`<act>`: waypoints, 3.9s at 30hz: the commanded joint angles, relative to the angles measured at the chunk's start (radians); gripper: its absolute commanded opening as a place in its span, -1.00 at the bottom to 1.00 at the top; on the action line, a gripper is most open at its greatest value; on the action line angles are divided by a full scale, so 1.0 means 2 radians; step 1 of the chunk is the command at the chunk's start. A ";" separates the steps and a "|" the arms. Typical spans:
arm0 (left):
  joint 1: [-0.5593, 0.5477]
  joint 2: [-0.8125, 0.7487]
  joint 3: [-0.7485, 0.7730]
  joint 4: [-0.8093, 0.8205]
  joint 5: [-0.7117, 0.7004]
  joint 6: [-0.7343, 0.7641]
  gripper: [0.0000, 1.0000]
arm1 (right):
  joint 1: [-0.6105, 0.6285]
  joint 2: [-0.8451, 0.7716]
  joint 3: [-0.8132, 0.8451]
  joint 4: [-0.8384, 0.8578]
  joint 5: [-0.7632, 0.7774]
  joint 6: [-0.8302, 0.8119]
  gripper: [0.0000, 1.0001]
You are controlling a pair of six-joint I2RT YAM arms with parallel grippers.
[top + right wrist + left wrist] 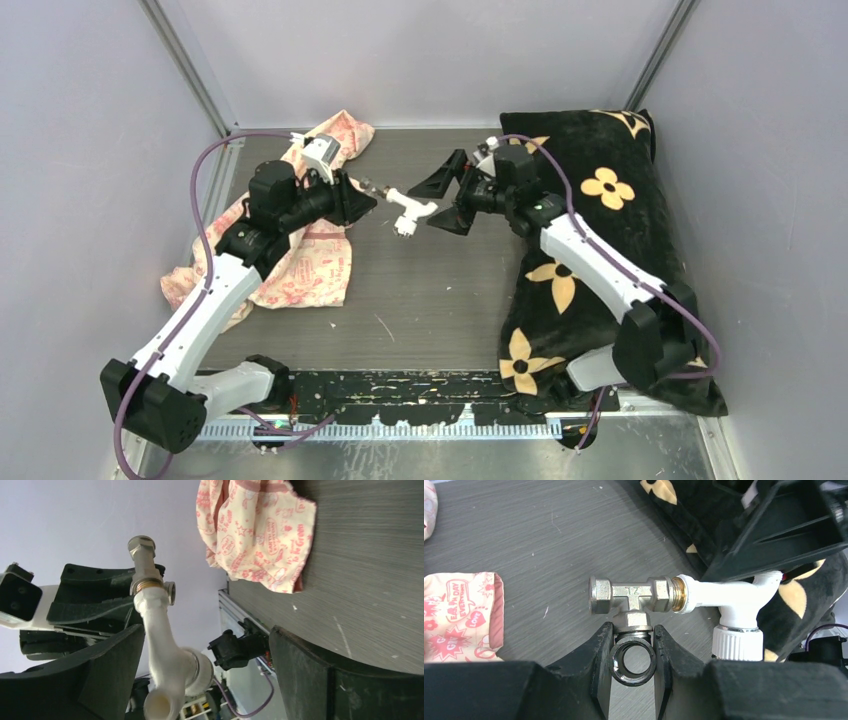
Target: Install the water faucets
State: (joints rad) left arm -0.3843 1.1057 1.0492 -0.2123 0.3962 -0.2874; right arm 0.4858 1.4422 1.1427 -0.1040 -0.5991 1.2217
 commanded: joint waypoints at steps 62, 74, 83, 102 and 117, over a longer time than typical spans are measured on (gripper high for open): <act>0.010 0.071 0.165 -0.193 0.102 0.034 -1.00 | 0.239 -0.151 -0.101 0.196 0.316 -0.795 -0.71; 0.009 -0.052 -0.036 0.083 0.050 0.061 -1.00 | 0.100 -0.091 0.019 0.077 0.154 -0.273 -0.99; -0.001 -0.098 -0.166 0.277 -0.022 0.067 -1.00 | 0.071 -0.007 0.021 0.200 0.048 0.039 -0.99; -0.020 -0.101 -0.129 0.186 -0.115 0.153 -1.00 | 0.033 -0.013 0.077 -0.020 0.016 -0.108 0.99; -0.014 -0.006 0.074 -0.109 -0.060 0.111 -1.00 | -0.011 -0.222 -0.033 -0.066 0.109 -0.515 0.99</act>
State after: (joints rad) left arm -0.4213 1.0531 1.0508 -0.2771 0.2039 -0.0246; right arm 0.4515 1.1843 1.2297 -0.4267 -0.3527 0.5240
